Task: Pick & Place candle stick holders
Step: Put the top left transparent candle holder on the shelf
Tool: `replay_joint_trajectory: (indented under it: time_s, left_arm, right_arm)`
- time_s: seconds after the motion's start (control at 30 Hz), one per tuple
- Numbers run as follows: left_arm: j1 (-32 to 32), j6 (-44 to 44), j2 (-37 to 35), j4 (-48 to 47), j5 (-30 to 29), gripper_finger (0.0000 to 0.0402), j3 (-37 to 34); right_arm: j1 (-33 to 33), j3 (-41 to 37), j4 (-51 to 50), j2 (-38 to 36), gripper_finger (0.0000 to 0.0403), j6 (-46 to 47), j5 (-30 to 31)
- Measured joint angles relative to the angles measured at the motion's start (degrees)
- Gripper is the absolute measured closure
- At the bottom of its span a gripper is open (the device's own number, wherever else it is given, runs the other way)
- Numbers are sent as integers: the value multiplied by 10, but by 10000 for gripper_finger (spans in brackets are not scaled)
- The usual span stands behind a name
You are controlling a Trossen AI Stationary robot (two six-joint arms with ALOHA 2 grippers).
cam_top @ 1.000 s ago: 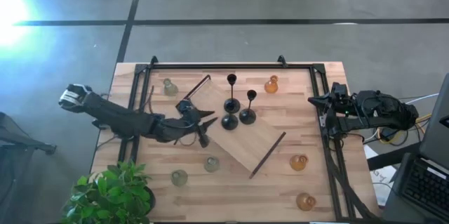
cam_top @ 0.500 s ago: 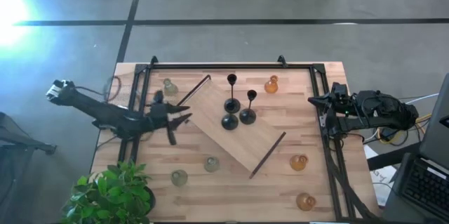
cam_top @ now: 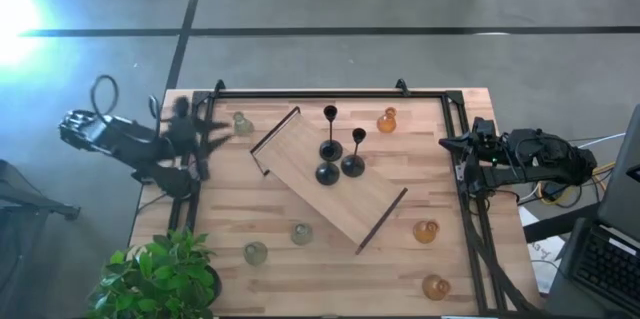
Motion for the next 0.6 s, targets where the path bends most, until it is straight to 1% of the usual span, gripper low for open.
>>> replay_joint_trajectory:
  time_s: [0.1,0.17,0.3,0.37,0.47,0.53,0.6]
  left_arm:
    - [12,-63,10,-88,-42,284,66]
    - [24,-97,19,-130,-63,285,106]
    - [51,-110,32,-192,-76,285,167]
    - [62,-128,41,-241,-68,285,185]
    - [73,-202,53,-347,-37,285,197]
    - [75,-254,57,-415,-31,285,198]
    - [75,-303,58,-453,-30,285,194]
  right_arm:
    - [0,0,0,0,394,0,0]
    - [0,0,0,0,394,0,0]
    - [0,0,0,0,394,0,0]
    - [0,0,0,0,394,0,0]
    - [0,0,0,0,394,0,0]
    - [0,0,0,0,394,0,0]
    - [0,0,0,0,394,0,0]
